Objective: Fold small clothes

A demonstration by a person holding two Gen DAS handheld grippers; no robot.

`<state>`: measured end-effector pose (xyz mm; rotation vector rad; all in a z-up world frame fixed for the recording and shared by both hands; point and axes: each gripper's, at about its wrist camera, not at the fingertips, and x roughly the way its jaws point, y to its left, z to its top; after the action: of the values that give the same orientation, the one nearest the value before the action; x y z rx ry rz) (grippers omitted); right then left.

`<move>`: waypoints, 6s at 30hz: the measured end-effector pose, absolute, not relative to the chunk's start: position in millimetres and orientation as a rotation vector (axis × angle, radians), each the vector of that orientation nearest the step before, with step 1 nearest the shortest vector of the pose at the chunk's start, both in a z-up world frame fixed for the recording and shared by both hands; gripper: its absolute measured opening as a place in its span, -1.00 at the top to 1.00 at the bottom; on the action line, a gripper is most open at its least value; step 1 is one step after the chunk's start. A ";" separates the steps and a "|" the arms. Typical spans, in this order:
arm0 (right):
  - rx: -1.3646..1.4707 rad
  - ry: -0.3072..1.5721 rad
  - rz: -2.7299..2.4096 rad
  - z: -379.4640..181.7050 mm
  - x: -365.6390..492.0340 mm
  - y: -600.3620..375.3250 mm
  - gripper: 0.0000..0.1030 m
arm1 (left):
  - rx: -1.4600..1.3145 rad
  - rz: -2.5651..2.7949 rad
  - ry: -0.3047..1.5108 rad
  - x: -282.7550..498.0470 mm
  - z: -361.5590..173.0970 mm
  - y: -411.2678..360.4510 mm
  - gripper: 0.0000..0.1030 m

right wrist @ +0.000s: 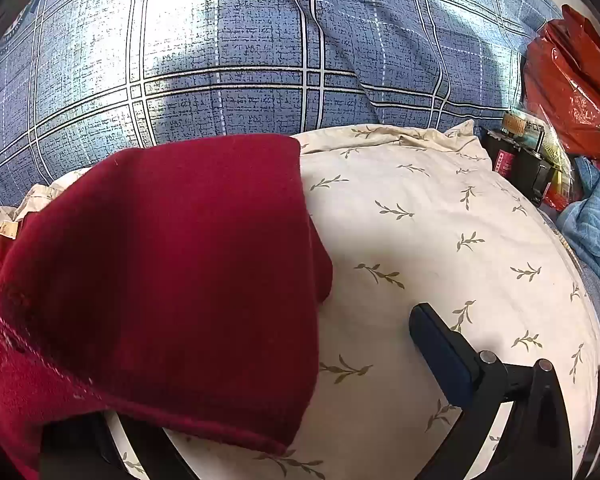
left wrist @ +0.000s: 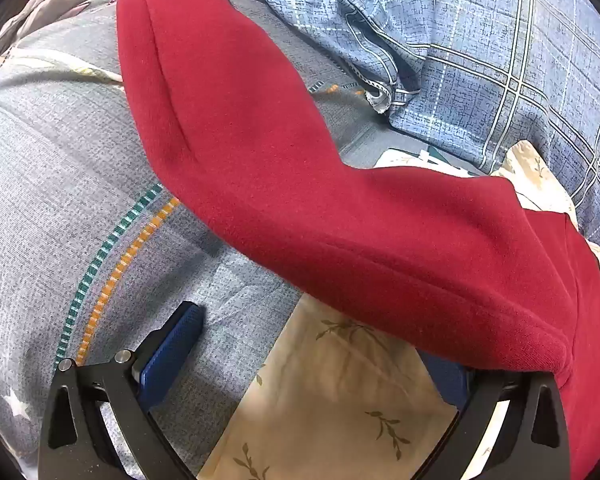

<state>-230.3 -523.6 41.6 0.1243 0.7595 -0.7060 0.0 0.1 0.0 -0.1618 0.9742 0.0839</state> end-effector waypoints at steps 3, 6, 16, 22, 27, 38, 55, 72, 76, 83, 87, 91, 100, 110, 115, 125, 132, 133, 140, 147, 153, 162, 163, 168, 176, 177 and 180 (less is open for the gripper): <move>0.125 0.759 -0.706 41.6 -230.3 -523.6 -0.99 | -0.158 0.086 0.974 0.0 0.0 -0.4 -0.99; 0.125 0.759 -0.706 41.6 -230.2 -523.7 -0.99 | -0.161 0.084 0.975 0.0 0.0 0.1 -0.99; 0.125 0.758 -0.706 41.6 -230.4 -523.6 -0.99 | -0.130 0.046 1.046 -13.6 13.5 1.9 -0.78; 0.123 0.762 -0.707 41.5 -229.4 -523.8 -0.99 | -0.042 0.023 0.910 -48.4 66.6 -11.3 -0.79; 0.151 0.828 -0.671 46.3 -238.0 -517.4 -0.99 | -0.001 -0.033 0.806 -97.6 102.3 -31.7 -0.80; 0.231 0.706 -0.529 97.7 -329.6 -425.9 -0.99 | 0.113 -0.190 0.736 -162.5 124.0 -87.9 -0.80; -0.069 0.770 -0.290 86.4 -280.6 -274.1 -0.99 | 0.057 -0.352 0.995 -165.6 107.5 -101.6 -0.78; -0.058 0.840 -0.325 70.0 -268.0 -275.2 -0.99 | 0.070 -0.522 1.097 -214.1 75.1 -111.9 -0.78; -0.058 0.848 -0.324 69.2 -267.0 -274.2 -0.99 | 0.158 -0.573 1.130 -233.3 73.4 -122.9 -0.78; -0.041 0.864 -0.315 64.5 -264.8 -273.3 -0.99 | 0.216 -0.620 1.185 -249.5 69.1 -134.2 -0.78; -0.042 0.890 -0.301 58.0 -261.3 -269.7 -0.99 | 0.187 -0.638 1.240 -245.4 67.5 -137.2 -0.78; -0.051 0.901 -0.298 56.2 -257.0 -267.1 -0.99 | 0.167 -0.655 1.267 -236.9 69.8 -140.6 -0.78; -0.047 0.905 -0.289 56.9 -254.0 -265.5 -0.99 | 0.182 -0.647 1.247 -240.2 61.8 -147.0 -0.78; -0.033 0.905 -0.298 59.7 -257.3 -266.1 -0.99 | 0.028 -0.698 1.220 -248.4 65.3 -133.6 -0.78; -0.043 0.905 -0.297 61.0 -254.8 -259.6 -0.99 | -0.012 -0.688 1.200 -256.3 64.4 -110.8 -0.78; -0.078 0.912 -0.259 62.2 -249.5 -233.7 -0.99 | -0.032 -0.731 1.233 -271.3 61.4 -102.7 -0.78; -0.123 0.920 -0.257 64.2 -252.3 -219.3 -0.99 | -0.049 -0.755 1.212 -274.9 62.6 -110.5 -0.78; -0.122 0.921 -0.256 65.1 -252.9 -218.6 -0.99 | -0.048 -0.758 1.207 -274.9 64.4 -109.9 -0.78; -0.116 0.916 -0.240 67.7 -249.5 -214.8 -0.99 | -0.042 -0.715 1.169 -271.6 73.3 -102.7 -0.78; -0.112 0.922 -0.227 61.2 -240.2 -215.8 -0.99 | -0.006 -0.682 1.148 -266.5 87.4 -88.1 -0.78; -0.070 0.920 -0.210 55.5 -226.7 -225.7 -0.99 | 0.030 -0.592 1.070 -233.7 109.5 -80.2 -0.77; -0.006 0.905 -0.154 50.4 -208.7 -235.2 -0.99 | 0.096 -0.080 0.807 -130.3 158.2 -17.1 -0.79; -0.008 0.904 -0.150 49.8 -208.3 -236.1 -0.99 | 0.097 -0.017 0.809 -116.8 157.4 -8.0 -0.78; -0.001 0.920 -0.148 45.8 -208.5 -245.6 -0.99 | 0.079 0.326 0.771 -51.2 156.8 43.4 -0.77; 0.045 0.958 -0.175 35.0 -206.4 -263.1 -0.99 | 0.160 0.492 0.768 28.7 133.0 56.0 -0.64; 0.047 0.960 -0.175 35.3 -206.6 -263.9 -0.99 | 0.189 0.466 0.753 36.3 128.8 50.1 -0.52; 0.038 0.949 -0.184 38.5 -209.4 -265.6 -0.99 | 0.219 0.390 0.722 42.1 127.5 37.3 0.60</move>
<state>-209.4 -265.6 38.5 0.0383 0.9488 -0.1838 42.1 37.3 127.5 0.2187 0.7223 0.3899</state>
